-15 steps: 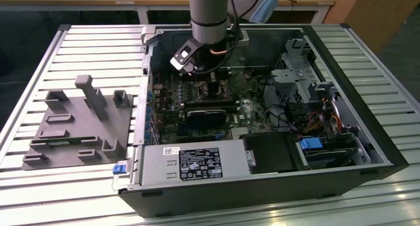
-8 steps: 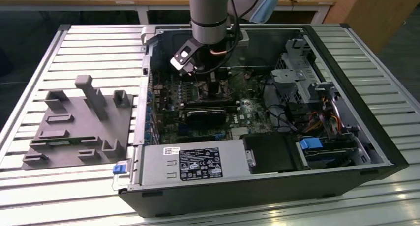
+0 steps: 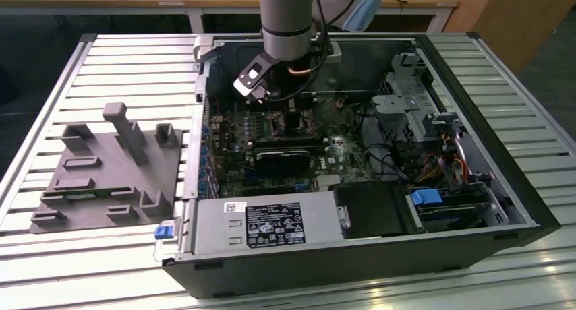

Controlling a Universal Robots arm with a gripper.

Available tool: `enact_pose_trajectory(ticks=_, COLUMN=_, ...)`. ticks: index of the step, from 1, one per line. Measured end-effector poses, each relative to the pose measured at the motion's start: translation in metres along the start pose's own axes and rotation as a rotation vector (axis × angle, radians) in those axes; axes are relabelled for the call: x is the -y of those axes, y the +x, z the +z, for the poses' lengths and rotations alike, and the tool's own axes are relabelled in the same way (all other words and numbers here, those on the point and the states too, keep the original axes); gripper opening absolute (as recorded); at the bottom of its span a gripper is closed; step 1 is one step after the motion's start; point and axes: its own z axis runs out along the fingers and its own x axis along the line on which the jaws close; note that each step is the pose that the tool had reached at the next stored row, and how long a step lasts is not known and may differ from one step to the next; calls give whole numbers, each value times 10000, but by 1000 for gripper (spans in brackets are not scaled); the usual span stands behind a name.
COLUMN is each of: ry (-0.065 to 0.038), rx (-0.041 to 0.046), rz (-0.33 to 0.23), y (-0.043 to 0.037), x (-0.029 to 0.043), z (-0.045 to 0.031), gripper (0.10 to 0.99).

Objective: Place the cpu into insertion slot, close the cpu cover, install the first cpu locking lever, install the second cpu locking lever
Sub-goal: 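Place the cpu into insertion slot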

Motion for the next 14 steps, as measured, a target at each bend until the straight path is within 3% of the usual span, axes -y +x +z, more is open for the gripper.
enact_pose_trajectory(ticks=7, ry=-5, rx=2, rz=0, y=0, x=-2, z=-23, gripper=612)
enact_pose_trajectory(ticks=12, ry=-6, rx=237, rz=-18, y=0, x=-2, z=-24, gripper=612)
enact_pose_trajectory(ticks=14, ry=-5, rx=242, rz=-20, y=-1, x=-2, z=-24, gripper=612)
